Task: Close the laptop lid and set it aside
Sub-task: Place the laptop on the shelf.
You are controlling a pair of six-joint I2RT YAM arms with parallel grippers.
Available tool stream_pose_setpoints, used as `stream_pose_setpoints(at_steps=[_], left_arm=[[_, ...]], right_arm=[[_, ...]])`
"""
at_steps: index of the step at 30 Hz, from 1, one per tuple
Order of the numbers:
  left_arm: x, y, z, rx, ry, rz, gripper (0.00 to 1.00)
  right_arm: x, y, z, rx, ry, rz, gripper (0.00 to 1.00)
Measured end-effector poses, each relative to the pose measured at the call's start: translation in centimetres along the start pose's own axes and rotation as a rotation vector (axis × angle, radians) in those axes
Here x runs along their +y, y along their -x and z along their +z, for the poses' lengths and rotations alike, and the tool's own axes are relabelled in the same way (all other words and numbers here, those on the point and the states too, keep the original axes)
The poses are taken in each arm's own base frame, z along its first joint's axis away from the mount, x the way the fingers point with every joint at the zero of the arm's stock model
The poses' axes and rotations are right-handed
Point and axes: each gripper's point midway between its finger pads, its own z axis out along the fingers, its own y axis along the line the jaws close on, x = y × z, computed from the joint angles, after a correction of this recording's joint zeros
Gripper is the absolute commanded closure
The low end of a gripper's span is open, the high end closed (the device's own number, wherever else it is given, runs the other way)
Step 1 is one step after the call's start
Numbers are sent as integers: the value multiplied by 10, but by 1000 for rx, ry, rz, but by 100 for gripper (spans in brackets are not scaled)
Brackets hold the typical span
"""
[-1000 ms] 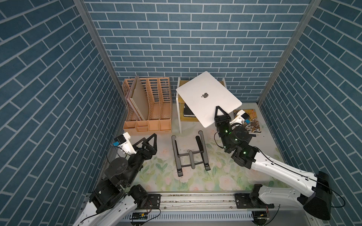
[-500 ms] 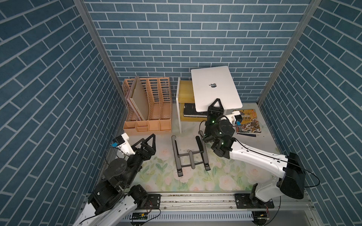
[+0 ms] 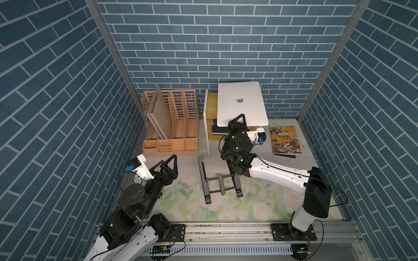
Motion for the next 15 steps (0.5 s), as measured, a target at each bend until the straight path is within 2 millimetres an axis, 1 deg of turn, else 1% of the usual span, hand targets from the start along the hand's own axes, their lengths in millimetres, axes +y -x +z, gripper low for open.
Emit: stream_pose_setpoints(at_steps=[4,11,15], left_arm=[[1,0,0,2,3,-1,8],[3,-2,0,6,12,0,8],[4,-2,0,8,16,-9,8]], right_arm=[[-7,-9,1,4,-5,-15,99],[-9,-19,3,6,-11,-16,88],[-13,-25,4,15,-15,-15,85]])
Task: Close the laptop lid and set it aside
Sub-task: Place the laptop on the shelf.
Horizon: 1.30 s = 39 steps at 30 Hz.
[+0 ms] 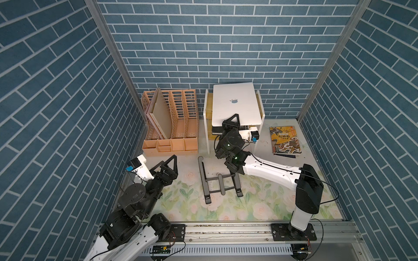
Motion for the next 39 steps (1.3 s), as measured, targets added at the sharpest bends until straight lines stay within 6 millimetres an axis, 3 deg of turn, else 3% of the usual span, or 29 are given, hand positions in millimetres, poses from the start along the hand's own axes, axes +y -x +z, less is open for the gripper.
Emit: stream_pose_setpoints(at_steps=[7,23,39], left_arm=[[4,0,0,-4,22,-2,8],[6,2,-1,-12,31,-11,8],[7,3,-1,-17,37,-11,8]], right_arm=[[-13,-8,1,14,-14,-34,76],[-20,-16,4,52,-24,43,52],[-25,-28,15,129,-42,34,39]])
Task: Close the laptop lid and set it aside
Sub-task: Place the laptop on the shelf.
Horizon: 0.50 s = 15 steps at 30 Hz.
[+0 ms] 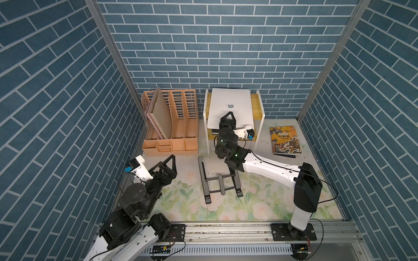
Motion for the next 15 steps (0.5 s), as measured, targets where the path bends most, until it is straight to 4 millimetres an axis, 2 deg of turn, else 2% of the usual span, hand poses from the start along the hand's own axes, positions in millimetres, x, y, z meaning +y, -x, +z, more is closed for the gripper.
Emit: stream_pose_setpoints(at_steps=[8,15], left_arm=[[0,1,0,-3,3,0,7],[1,-1,3,2,13,6,7]], right_arm=[[2,-2,6,21,-7,-11,38],[5,0,16,28,-18,0,32]])
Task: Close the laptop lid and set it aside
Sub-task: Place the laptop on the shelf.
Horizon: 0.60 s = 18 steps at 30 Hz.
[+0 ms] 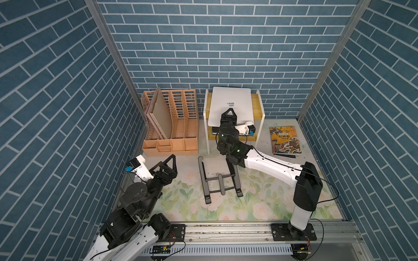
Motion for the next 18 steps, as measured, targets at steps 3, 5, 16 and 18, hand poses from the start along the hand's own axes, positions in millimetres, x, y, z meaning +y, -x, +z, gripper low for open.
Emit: stream_pose_setpoints(at_steps=[3,5,16,18], left_arm=[[0,-1,1,2,3,2,7],[0,-1,1,2,5,2,7],[7,-6,2,22,36,16,5],[8,-7,2,26,41,17,5]], right_arm=[[0,-1,1,3,-3,-4,29],[1,-2,1,5,-4,-5,27],[0,-10,10,65,3,-20,15],[0,-12,12,79,5,-22,14]])
